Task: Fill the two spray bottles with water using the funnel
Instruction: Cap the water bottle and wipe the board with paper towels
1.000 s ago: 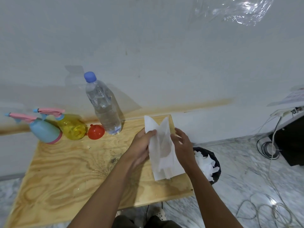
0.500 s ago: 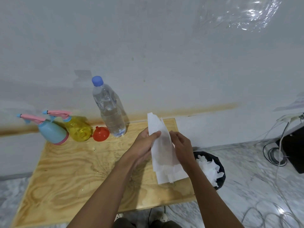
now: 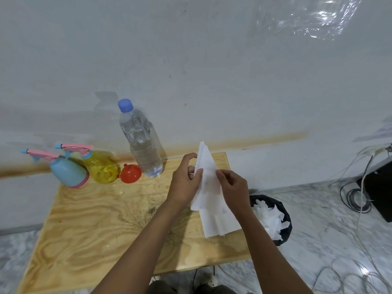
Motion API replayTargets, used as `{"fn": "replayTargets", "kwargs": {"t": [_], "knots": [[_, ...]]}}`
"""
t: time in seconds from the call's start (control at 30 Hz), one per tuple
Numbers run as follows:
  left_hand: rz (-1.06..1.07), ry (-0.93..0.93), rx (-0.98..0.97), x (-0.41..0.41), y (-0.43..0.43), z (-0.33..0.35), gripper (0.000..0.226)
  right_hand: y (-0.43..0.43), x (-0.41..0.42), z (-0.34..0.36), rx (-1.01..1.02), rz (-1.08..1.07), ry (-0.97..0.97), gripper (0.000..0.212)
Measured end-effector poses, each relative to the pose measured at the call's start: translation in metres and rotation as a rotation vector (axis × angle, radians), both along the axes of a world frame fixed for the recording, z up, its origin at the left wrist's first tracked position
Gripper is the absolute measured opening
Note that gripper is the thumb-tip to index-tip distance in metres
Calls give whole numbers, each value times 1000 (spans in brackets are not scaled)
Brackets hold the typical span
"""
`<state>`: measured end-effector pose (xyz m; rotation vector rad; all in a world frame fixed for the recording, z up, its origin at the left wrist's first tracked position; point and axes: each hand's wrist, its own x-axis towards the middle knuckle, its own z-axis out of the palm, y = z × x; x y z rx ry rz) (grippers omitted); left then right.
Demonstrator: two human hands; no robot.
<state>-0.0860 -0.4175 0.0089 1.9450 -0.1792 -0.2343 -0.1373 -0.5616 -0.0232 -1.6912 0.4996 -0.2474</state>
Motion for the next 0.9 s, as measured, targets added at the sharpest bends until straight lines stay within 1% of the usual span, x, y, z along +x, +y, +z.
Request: {"fn": "replayTargets", "kwargs": {"t": [0.2, 0.4, 0.53, 0.63, 0.73, 0.8, 0.9], "knots": [[77, 3, -9, 4, 9, 3, 33, -9, 3, -11, -52, -85, 66, 12], [194, -64, 28, 7, 23, 10, 32, -21, 7, -41, -271, -166, 212, 25], [275, -114, 4, 7, 35, 15, 31, -22, 10, -56, -335, -197, 302, 29], [273, -139, 30, 8, 42, 17, 32, -17, 13, -64, -377, -157, 365, 31], [262, -144, 40, 7, 44, 17, 32, -11, 11, -74, -446, -103, 367, 35], [245, -151, 41, 6, 46, 16, 34, -8, 9, -83, -504, -23, 384, 42], [201, -146, 54, 5, 48, 14, 37, -6, 4, -95, -592, 162, 530, 43]]}}
